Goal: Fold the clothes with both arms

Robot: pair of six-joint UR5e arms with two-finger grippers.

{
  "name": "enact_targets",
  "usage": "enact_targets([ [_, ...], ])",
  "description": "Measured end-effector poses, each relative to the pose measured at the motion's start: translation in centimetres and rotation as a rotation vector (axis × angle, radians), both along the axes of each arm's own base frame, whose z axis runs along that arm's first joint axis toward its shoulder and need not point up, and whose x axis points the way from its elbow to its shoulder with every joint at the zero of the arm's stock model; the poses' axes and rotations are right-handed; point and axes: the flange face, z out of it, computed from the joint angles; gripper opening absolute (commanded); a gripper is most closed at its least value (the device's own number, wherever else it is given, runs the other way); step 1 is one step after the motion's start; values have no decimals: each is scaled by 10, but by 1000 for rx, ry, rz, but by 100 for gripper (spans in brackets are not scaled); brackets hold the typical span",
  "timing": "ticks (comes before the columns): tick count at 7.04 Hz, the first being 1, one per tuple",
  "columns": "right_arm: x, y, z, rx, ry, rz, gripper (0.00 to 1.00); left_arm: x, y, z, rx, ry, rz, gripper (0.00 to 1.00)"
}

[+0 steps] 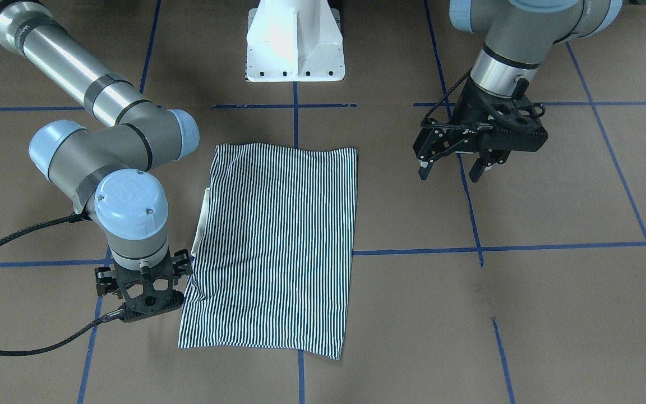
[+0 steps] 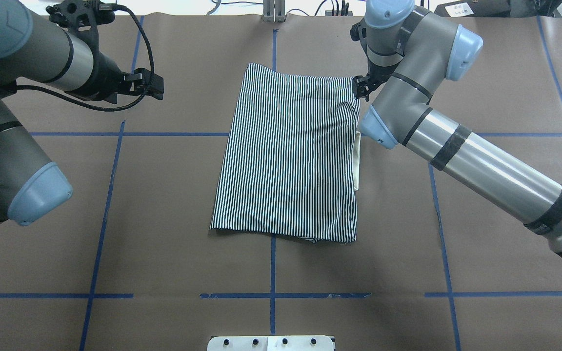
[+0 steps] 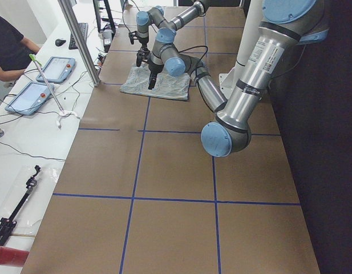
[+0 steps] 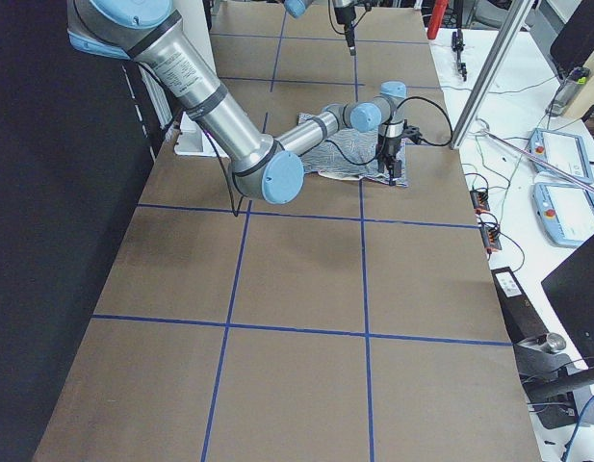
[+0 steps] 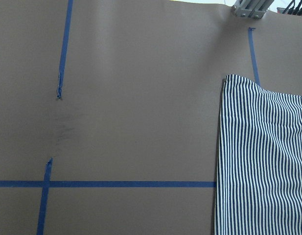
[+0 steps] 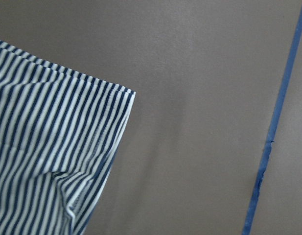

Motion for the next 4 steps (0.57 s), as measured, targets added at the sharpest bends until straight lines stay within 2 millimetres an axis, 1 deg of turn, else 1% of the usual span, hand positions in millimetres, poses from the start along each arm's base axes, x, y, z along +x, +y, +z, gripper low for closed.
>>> enact_targets([
  [1,2,6,-19,-14,-57,8,100,9,5,1,-65,32,-14,100],
  [2,9,19,-37,-42,-126,30,100,33,21,0,-168,75,-17,100],
  [3,21,39,-46,-81,-197,60,100,75,50,1,-271,97,-25,100],
  [4,35,62,-53,-132,-263,92,100,124,79,5,-345,88,-51,100],
])
